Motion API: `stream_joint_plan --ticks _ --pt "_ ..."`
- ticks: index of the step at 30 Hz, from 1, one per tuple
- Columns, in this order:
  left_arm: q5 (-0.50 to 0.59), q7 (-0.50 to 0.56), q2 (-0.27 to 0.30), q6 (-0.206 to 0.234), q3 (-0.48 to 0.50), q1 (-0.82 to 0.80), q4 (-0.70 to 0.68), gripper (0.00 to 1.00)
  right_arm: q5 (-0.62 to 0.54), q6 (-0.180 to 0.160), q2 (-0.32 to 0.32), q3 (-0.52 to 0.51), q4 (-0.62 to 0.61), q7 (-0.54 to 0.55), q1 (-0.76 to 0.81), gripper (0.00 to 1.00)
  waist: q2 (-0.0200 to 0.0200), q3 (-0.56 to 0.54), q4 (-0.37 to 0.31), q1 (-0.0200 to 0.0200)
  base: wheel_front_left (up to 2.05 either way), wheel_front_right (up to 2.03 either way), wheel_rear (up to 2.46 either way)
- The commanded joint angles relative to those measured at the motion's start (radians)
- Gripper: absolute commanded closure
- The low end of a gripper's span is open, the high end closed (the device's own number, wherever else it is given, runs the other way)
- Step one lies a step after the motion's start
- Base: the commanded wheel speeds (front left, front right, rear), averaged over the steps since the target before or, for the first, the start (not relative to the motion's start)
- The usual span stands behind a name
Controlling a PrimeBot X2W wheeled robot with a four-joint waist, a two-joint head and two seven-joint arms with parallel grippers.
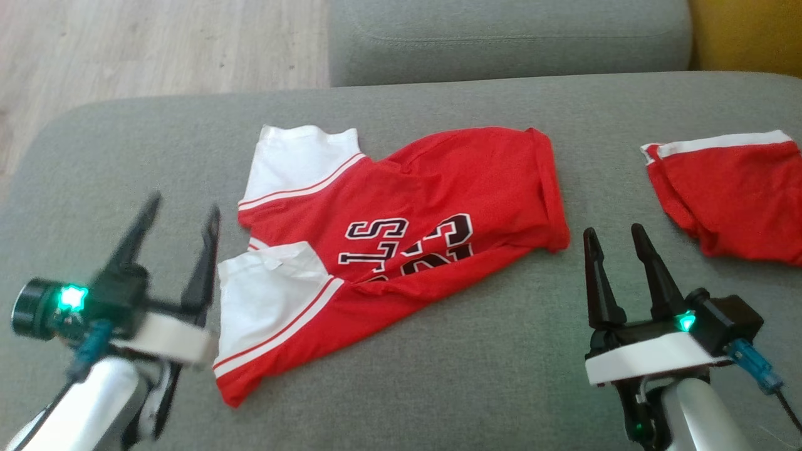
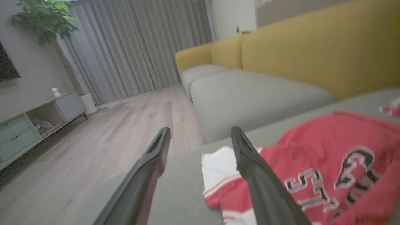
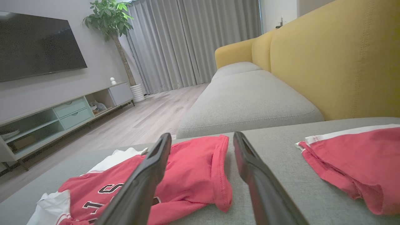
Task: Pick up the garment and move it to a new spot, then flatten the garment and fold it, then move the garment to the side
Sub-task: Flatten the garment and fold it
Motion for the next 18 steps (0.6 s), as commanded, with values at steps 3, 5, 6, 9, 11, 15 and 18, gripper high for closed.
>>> stream_joint_plan --ticks 3,5,6,9,11,15,18 --pt "-0.078 -0.122 -0.054 0.059 0.142 -0.024 -0.036 0.00 -0.014 0.007 -0.003 0.015 -0.044 -0.011 -0.015 0.00 0.0000 -0.007 -0.014 -0.0001 0.00 0.00 0.00" --pt "-0.099 -0.157 -0.114 0.087 0.194 0.007 -0.057 0.00 -0.018 0.007 -0.003 0.007 -0.051 -0.011 -0.013 0.00 0.0000 -0.009 -0.021 -0.0001 0.00 0.00 0.00" --pt "-0.103 -0.164 -0.147 0.098 0.222 0.025 -0.069 0.00 -0.020 0.007 -0.003 0.003 -0.056 -0.011 -0.012 0.00 0.0000 -0.009 -0.023 -0.0001 0.00 0.00 0.00" --pt "-0.066 -0.168 -0.252 0.113 0.310 0.087 -0.111 0.00 -0.027 0.007 -0.003 -0.007 -0.069 -0.011 -0.013 0.00 0.0000 -0.002 -0.029 -0.0001 0.00 0.00 0.00" --pt "-0.016 -0.168 -0.307 0.095 0.333 0.136 -0.110 0.00 -0.033 0.007 -0.003 -0.011 -0.077 -0.011 -0.014 0.00 0.0000 0.004 -0.032 -0.0001 0.00 0.00 0.00" --pt "0.074 -0.168 -0.406 0.009 0.357 0.191 -0.052 0.00 -0.054 0.007 -0.003 -0.032 -0.092 -0.011 -0.020 0.00 0.0000 0.029 -0.023 -0.0001 0.00 0.00 0.00" --pt "0.109 -0.168 -0.449 -0.036 0.392 0.186 -0.024 0.00 -0.072 0.007 -0.003 -0.053 -0.096 -0.011 -0.043 0.00 0.0000 0.050 -0.009 -0.0001 0.00 0.00 0.00"
